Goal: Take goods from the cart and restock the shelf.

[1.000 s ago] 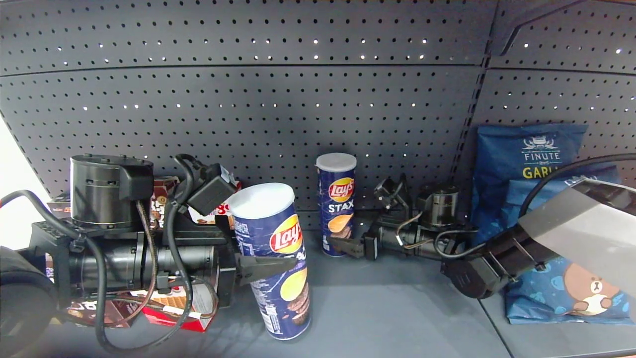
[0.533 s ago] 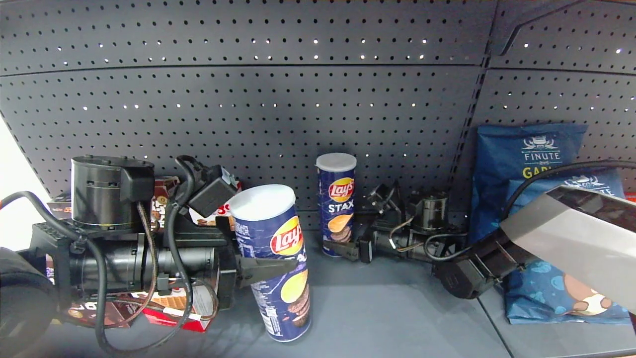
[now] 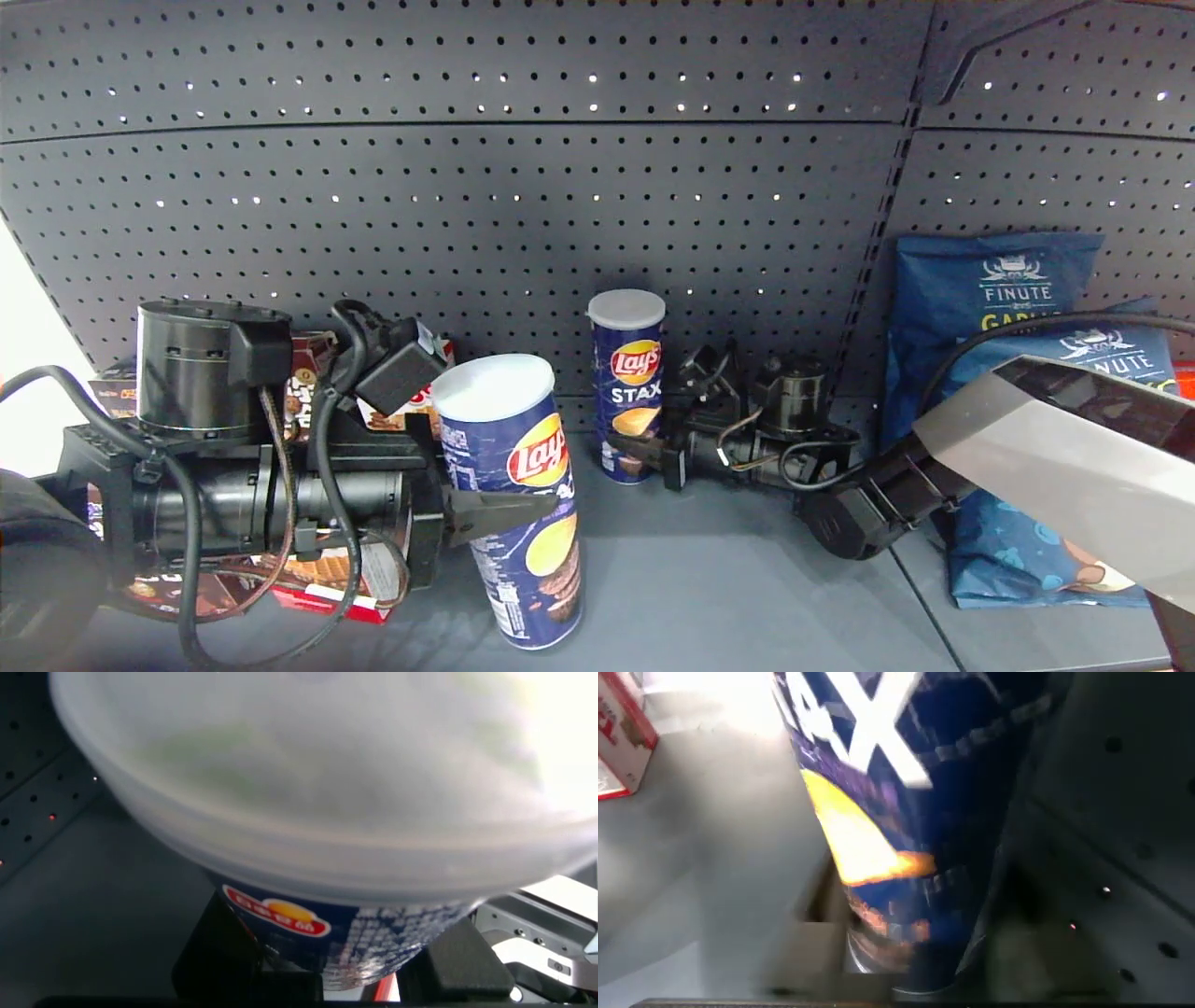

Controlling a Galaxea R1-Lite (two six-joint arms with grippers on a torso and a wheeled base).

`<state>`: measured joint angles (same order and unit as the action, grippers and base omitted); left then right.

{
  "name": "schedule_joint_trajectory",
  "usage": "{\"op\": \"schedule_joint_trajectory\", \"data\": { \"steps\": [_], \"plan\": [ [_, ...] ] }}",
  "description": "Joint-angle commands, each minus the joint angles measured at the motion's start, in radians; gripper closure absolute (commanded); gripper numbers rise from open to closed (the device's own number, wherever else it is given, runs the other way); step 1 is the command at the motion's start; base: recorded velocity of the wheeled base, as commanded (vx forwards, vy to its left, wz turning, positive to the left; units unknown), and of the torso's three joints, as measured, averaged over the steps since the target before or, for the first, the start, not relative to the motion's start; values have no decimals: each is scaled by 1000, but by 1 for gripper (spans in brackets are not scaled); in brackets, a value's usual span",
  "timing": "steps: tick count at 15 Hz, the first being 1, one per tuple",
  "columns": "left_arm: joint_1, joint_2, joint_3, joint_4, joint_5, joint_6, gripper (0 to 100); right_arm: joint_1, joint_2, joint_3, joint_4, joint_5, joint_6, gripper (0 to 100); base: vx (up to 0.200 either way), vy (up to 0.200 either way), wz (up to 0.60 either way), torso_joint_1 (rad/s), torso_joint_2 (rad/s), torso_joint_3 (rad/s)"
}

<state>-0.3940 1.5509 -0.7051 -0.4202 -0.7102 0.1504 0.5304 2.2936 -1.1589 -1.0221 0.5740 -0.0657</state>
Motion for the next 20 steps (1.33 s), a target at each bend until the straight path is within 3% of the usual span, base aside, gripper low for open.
{"op": "schedule_joint_trajectory", "data": {
  "steps": [1, 7, 14, 20],
  "plan": [
    [0, -2, 6, 0, 0, 0, 100, -1, -6, 2, 2, 1, 0, 100, 0, 0, 0, 0, 0, 0],
    [0, -3, 3, 0, 2, 0, 100, 10, -145, 171, -29, -11, -2, 100, 0, 0, 0, 0, 0, 0],
    [0, -3, -7, 1, 8, -5, 100, 106, -395, 463, -50, -200, 4, 100, 0, 0, 0, 0, 0, 0],
    [0, 2, -7, 3, 14, -6, 100, 175, -450, 714, -277, -321, 43, 100, 0, 0, 0, 0, 0, 0]
  ]
}}
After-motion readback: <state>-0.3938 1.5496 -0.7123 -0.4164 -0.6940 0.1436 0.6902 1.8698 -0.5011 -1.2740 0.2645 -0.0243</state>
